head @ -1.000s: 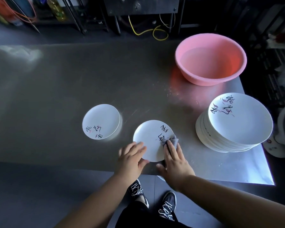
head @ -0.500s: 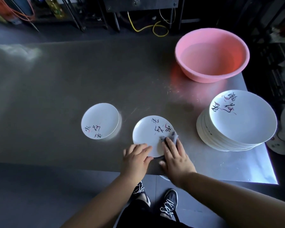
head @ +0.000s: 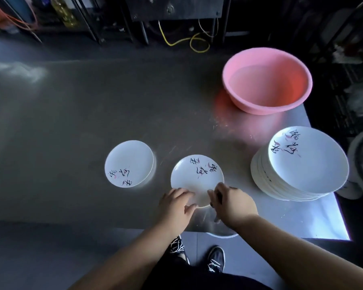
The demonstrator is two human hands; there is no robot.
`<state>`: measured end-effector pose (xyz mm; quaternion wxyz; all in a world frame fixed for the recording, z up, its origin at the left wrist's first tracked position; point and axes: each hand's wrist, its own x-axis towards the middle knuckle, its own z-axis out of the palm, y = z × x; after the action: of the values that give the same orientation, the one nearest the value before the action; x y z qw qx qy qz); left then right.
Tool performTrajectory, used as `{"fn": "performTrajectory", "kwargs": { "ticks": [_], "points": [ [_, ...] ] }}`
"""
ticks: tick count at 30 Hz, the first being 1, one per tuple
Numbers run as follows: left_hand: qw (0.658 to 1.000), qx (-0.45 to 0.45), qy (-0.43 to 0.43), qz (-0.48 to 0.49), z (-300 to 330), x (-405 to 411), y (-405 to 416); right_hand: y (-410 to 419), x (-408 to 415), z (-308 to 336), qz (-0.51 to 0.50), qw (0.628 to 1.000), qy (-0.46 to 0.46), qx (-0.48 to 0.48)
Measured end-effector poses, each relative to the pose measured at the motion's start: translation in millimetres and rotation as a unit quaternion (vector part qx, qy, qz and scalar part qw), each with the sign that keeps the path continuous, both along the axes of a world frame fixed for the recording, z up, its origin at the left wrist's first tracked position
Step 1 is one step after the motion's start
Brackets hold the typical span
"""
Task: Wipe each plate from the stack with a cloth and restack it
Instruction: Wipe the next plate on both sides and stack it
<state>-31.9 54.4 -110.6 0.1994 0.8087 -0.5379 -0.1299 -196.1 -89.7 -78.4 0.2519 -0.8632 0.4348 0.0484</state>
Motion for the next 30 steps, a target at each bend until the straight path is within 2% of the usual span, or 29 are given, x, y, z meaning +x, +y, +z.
{"fn": "performTrajectory", "kwargs": {
  "ticks": [3,7,11,14,17,20,22,24,27,30],
  "points": [
    [0.998,0.026,0.013,0.064,16.6,17.3,-7.1,-28.9,16.3,17.7,-0.097,0.99,0.085,0.062],
    [0.973,0.157,0.098,0.137,47.6,46.5,-29.6,-55.8,32.8,22.8,-0.099,0.971,0.169,0.136],
    [0.936,0.292,0.165,0.104,57.0,72.8,-42.6,-65.5,45.6,15.7,-0.087,0.957,0.196,0.196],
    [0.913,0.325,0.227,0.097,42.9,86.4,-49.3,-60.7,51.4,14.6,-0.112,0.945,0.202,0.233],
    [0.899,0.321,0.282,0.096,59.1,84.9,-56.5,-54.5,57.2,26.1,-0.147,0.937,0.198,0.247],
    [0.877,0.297,0.352,0.138,72.5,83.2,-58.8,-49.5,61.3,45.5,-0.196,0.936,0.139,0.257],
    [0.868,0.25,0.388,0.182,86.2,86.5,-61.4,-47.4,63.2,60.4,-0.247,0.931,0.039,0.267],
    [0.854,0.171,0.438,0.224,100.2,93.0,-65.6,-43.7,65.5,73.6,-0.315,0.911,-0.093,0.251],
    [0.772,0.011,0.581,0.258,122.1,102.8,-73.5,-38.8,71.6,102.0,-0.349,0.889,-0.247,0.166],
    [0.664,-0.118,0.69,0.263,149.3,114.1,-79.2,-39.7,80.7,131.3,-0.283,0.901,-0.316,0.087]
  ]
}}
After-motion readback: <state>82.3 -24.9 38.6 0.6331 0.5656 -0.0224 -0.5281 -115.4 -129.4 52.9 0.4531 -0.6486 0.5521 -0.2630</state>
